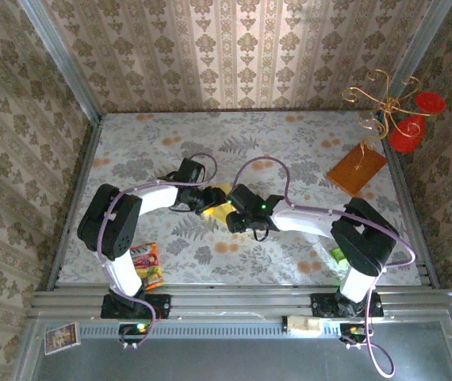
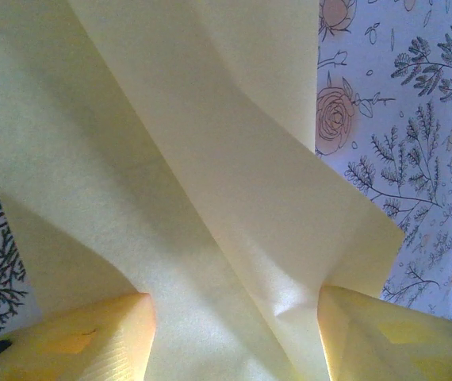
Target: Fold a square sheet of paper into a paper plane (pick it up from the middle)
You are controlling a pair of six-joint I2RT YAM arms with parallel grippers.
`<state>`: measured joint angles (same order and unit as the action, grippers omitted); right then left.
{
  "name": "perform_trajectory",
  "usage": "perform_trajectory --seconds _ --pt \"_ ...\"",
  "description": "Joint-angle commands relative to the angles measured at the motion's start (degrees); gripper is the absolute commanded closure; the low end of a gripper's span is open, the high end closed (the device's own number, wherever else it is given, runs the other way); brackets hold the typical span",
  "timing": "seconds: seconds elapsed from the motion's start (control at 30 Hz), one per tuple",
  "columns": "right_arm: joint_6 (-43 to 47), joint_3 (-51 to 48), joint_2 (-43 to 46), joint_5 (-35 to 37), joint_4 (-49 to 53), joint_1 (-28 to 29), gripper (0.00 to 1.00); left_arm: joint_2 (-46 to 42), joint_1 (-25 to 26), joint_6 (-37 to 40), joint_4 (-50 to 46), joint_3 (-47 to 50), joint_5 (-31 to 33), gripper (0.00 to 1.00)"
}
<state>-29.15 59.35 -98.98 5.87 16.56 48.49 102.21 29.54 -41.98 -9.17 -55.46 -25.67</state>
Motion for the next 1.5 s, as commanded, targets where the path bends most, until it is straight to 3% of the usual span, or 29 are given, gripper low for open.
perform_trajectory --seconds 0.0,0.5,1.0,1.2,1.33,1.47 --pt "-0.05 3.69 -2.96 6.09 3.37 0.55 0.58 -0.52 -0.36 -0.38 -0.68 1.67 0.71 0.42" --pt "1.35 9.23 -9.99 7.89 4.69 1.35 0.66 -1.14 -0.54 -0.77 -0.05 1.83 -0.81 0.43" --pt "2.84 9.32 -10.52 6.96 2.65 1.74 0.83 -1.85 -0.61 -1.28 0.47 2.28 -1.20 0.43" --pt "3.64 7.56 -9.50 6.94 1.76 1.70 0.86 -5.71 -2.34 -2.65 0.10 2.47 -0.79 0.33" --pt "5.39 5.65 -8.26 6.29 0.21 1.70 0.88 -10.48 -7.04 -3.28 -0.45 3.93 0.48 0.24" --pt "8.10 3.56 -6.88 4.11 -2.27 1.61 0.90 -13.63 -11.10 -2.81 -1.16 5.66 1.04 0.22"
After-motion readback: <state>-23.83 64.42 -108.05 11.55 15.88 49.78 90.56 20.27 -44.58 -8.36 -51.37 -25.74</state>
